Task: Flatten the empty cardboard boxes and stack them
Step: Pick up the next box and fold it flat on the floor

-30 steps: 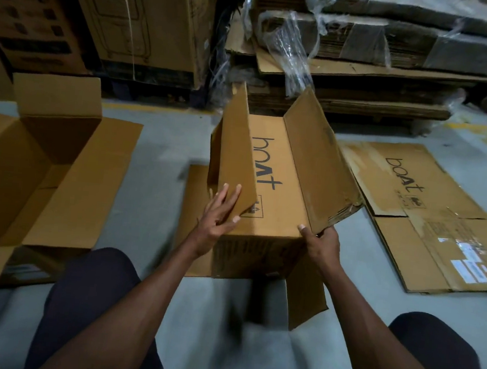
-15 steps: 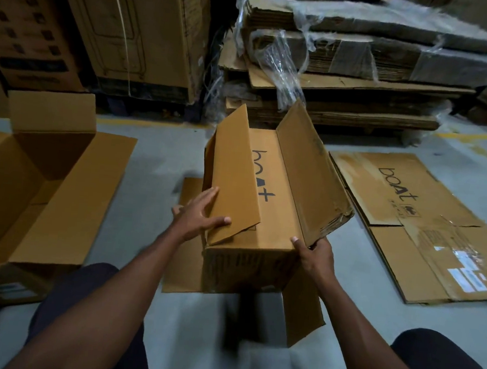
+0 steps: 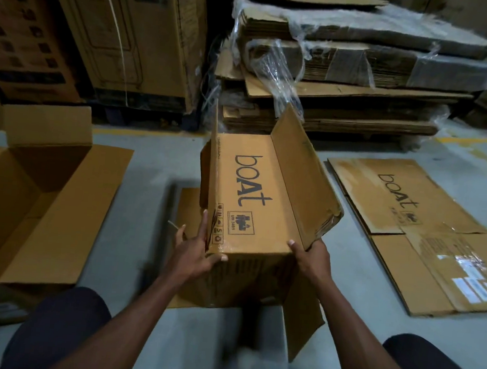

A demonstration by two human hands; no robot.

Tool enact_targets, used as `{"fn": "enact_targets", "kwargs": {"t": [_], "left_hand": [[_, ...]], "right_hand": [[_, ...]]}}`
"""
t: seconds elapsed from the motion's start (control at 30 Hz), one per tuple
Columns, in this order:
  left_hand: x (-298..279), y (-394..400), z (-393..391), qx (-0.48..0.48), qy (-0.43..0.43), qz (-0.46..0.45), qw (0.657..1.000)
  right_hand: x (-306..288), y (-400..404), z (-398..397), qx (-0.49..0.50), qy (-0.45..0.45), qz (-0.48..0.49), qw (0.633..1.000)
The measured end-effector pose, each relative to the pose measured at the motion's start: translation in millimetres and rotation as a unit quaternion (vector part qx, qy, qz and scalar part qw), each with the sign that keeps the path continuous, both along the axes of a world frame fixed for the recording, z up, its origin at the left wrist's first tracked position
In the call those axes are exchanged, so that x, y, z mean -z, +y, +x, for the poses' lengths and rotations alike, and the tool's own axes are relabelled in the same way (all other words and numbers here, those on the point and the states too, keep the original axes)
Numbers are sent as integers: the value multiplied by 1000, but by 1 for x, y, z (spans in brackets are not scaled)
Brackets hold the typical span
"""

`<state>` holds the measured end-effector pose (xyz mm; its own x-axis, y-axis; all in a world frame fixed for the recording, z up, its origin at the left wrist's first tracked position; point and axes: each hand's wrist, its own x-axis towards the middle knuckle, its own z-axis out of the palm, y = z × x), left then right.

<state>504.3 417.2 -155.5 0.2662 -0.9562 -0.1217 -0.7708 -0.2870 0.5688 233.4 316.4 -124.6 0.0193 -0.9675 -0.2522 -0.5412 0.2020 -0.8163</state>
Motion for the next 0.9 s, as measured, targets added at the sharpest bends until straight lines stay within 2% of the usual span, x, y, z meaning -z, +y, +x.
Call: {"fn": "enact_targets", "kwargs": {"t": [0.13, 0.37, 0.6, 0.83, 0.9], "left_hand": [[-18, 9, -11, -26, 24, -18, 999], [-41, 22, -22, -65, 43, -13, 997], [-55, 42, -16, -59, 41, -14, 997], [-24, 27, -26, -97, 70, 21, 993], [-23, 17, -28, -124, 60, 9, 990]], "right_hand": [[-5, 3, -10, -62, -72, 44, 994], [-14, 17, -17, -46, -106, 28, 993], [-14, 33, -27, -65, -116, 23, 991], [6, 19, -15, -49, -30, 38, 998], [5, 3, -15, -74, 31, 18, 997]]}}
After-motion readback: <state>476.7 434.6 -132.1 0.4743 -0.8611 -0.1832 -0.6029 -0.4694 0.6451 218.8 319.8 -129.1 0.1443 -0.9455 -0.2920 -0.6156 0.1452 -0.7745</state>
